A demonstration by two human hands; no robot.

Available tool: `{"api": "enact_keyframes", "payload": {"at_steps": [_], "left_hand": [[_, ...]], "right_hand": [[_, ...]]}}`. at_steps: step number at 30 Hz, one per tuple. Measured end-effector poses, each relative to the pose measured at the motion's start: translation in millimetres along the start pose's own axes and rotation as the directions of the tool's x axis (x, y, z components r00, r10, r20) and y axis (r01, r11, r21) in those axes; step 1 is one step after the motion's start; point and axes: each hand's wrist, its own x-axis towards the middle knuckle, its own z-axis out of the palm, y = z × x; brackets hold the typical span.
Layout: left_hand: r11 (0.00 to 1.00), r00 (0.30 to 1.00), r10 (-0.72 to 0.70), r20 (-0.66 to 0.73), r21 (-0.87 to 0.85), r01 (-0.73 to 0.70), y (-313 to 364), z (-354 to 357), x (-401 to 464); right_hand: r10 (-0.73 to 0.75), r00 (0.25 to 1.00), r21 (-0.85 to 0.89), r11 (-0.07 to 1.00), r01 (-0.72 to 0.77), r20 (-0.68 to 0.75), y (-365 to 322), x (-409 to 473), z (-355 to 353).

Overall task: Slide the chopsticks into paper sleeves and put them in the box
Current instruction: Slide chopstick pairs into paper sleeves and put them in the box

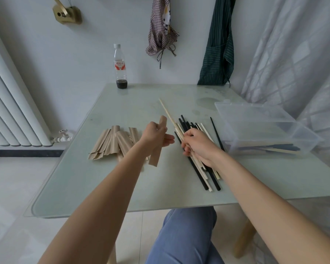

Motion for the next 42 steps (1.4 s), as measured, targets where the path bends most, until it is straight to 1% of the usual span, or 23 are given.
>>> {"api": "enact_keyframes", "payload": {"at_steps": [1,2,3,4,5,7,9,12,15,19,22,26,28,33,37,42], "left_hand": [[0.999,1.0,0.029,0.009,-0.017,-0.029,1,1,-3],[0.998,0.998,0.064,0.003,0.021,-0.064,2,0,-5],[0.987,0.994,0.11,0.005,0.118,-0.11,2,0,-6],[0.954,0.985,0.17,0.021,0.247,-0.17,2,-3,-7],[0.901,0.973,0.225,0.042,0.372,-0.224,1,-6,-7],[0.787,0.947,0.305,0.098,0.534,-0.309,2,-9,-10],[0.703,0.922,0.354,0.155,0.606,-0.372,4,-9,-14],[0.645,0.904,0.392,0.174,0.648,-0.405,1,-13,-11],[0.595,0.888,0.425,0.176,0.685,-0.421,-3,-20,-10],[0.647,0.881,0.458,0.117,0.636,-0.42,1,-27,-14],[0.666,0.883,0.457,0.104,0.618,-0.417,4,-33,-13],[0.671,0.891,0.44,0.113,0.617,-0.41,5,-39,-13],[0.681,0.887,0.434,0.155,0.588,-0.436,5,-40,-14],[0.669,0.874,0.426,0.234,0.569,-0.479,8,-42,-19],[0.692,0.876,0.417,0.244,0.54,-0.48,10,-44,-19],[0.714,0.871,0.414,0.265,0.499,-0.491,14,-44,-24]], "right_hand": [[-0.026,0.999,-0.031,0.999,0.026,-0.019,1,1,-2],[-0.054,0.998,-0.055,0.997,0.052,-0.038,2,1,-5],[-0.083,0.995,-0.074,0.994,0.079,-0.054,2,1,-8],[-0.114,0.991,-0.091,0.99,0.108,-0.065,2,1,-11],[-0.143,0.987,-0.107,0.985,0.135,-0.07,1,1,-14],[-0.186,0.98,-0.128,0.976,0.176,-0.074,0,1,-17],[-0.202,0.976,-0.154,0.97,0.189,-0.075,-2,3,-20],[-0.26,0.959,-0.278,0.935,0.22,-0.117,-3,5,-29],[-0.343,0.93,-0.411,0.873,0.265,-0.129,-4,3,-42],[-0.369,0.926,-0.623,0.743,0.245,-0.075,-4,-1,-56],[-0.365,0.93,-0.697,0.68,0.227,-0.053,-2,-3,-61],[-0.364,0.929,-0.699,0.68,0.221,-0.06,-1,-5,-65],[-0.373,0.926,-0.693,0.682,0.234,-0.053,-1,-6,-67],[-0.391,0.918,-0.691,0.682,0.238,-0.07,-1,-9,-69],[-0.403,0.911,-0.687,0.686,0.238,-0.087,-2,-10,-71],[-0.418,0.903,-0.718,0.658,0.224,-0.101,-4,-13,-72]]}}
